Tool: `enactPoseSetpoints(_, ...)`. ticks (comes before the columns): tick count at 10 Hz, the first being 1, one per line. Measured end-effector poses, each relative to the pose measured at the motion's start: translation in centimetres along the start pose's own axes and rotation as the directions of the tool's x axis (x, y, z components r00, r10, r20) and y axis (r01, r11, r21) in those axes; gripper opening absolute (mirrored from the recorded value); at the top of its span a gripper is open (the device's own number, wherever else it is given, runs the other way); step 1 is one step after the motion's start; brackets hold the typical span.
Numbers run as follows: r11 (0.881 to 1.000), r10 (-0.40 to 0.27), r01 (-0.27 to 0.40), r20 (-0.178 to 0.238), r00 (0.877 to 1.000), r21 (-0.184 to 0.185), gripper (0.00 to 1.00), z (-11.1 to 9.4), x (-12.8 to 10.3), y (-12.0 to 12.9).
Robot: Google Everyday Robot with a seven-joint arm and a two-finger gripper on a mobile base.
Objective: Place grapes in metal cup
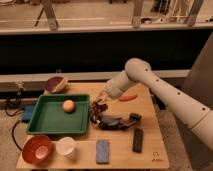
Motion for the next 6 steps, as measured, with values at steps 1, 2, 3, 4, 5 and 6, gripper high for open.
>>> enactPoseSetpoints(1,1.0,-0.006,0.006,0.004,1.0,-0.001,0.02,0.0,-0.35,-0.11)
enactPoseSetpoints(2,1.0,-0.012,0.012,0.005,1.0,-0.002,0.02,0.0,-0.6,-0.14)
enactPoseSetpoints(3,1.0,-0.016,0.016,0.006,1.0,-0.004,0.02,0.01,-0.78,-0.17)
enactPoseSetpoints(4,1.0,-0.022,0.022,0.006,1.0,-0.005,0.02,-0.02,-0.95,-0.16)
enactPoseSetpoints(5,1.0,-0.025,0.025,0.006,1.0,-0.006,0.02,-0.02,-1.08,-0.14)
enactPoseSetpoints(6,1.0,-0.03,0.03,0.008,1.0,-0.006,0.02,-0.05,-1.26,-0.11)
